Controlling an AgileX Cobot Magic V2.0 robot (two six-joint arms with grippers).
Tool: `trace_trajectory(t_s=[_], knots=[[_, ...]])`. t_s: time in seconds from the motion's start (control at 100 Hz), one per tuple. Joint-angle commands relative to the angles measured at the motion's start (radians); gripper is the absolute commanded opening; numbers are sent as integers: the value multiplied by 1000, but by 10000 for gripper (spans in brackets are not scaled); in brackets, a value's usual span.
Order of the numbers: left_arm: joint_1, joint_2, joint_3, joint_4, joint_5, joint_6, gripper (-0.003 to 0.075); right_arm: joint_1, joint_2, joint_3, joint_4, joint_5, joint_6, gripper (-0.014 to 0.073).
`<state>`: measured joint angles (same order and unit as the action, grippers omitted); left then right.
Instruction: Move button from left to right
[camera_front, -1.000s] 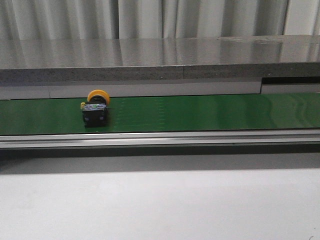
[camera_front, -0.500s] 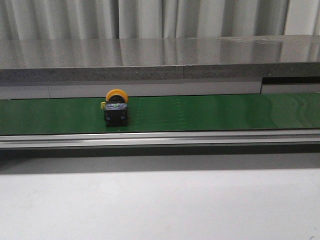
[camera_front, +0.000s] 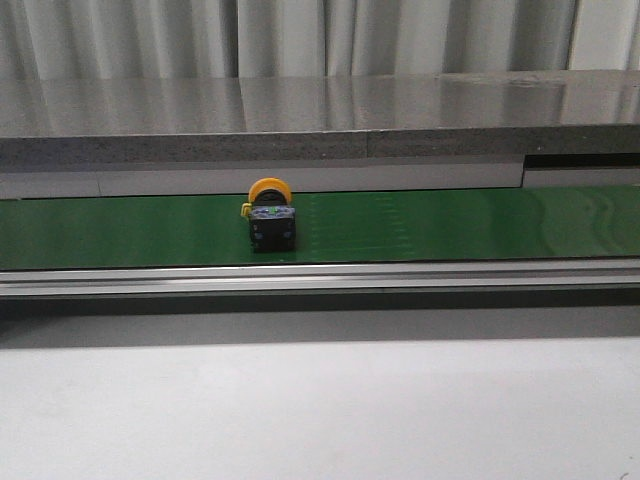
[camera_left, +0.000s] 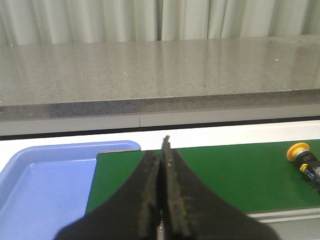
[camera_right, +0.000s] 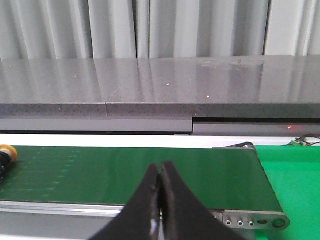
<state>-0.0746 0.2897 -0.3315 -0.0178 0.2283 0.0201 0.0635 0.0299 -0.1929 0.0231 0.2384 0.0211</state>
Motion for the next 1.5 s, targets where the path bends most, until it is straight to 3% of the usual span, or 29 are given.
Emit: trace_trajectory(t_s=[0.0, 0.46, 0.71, 1.05, 1.16, 1.381, 1.491], knots=[[-11, 5, -28, -1, -82, -3, -20, 4, 80, -107, -7, 34, -2, -68], [-11, 5, -28, -1, -82, -3, -20, 4, 512, -438, 34, 333, -2, -68], [-11, 5, -28, -1, -82, -3, -20, 4, 641, -496, 48, 336, -2, -68], [-11, 5, -28, -1, -82, -3, -20, 4, 645, -496, 47, 338, -2, -59], [-11, 5, -28, -1, -82, -3, -20, 4, 645, -496, 47, 338, -2, 38], [-11, 5, -28, -1, -82, -3, -20, 4, 645, -496, 47, 338, -2, 441], [-11, 5, -28, -1, -82, -3, -20, 4, 645, -496, 47, 327, -2, 540]])
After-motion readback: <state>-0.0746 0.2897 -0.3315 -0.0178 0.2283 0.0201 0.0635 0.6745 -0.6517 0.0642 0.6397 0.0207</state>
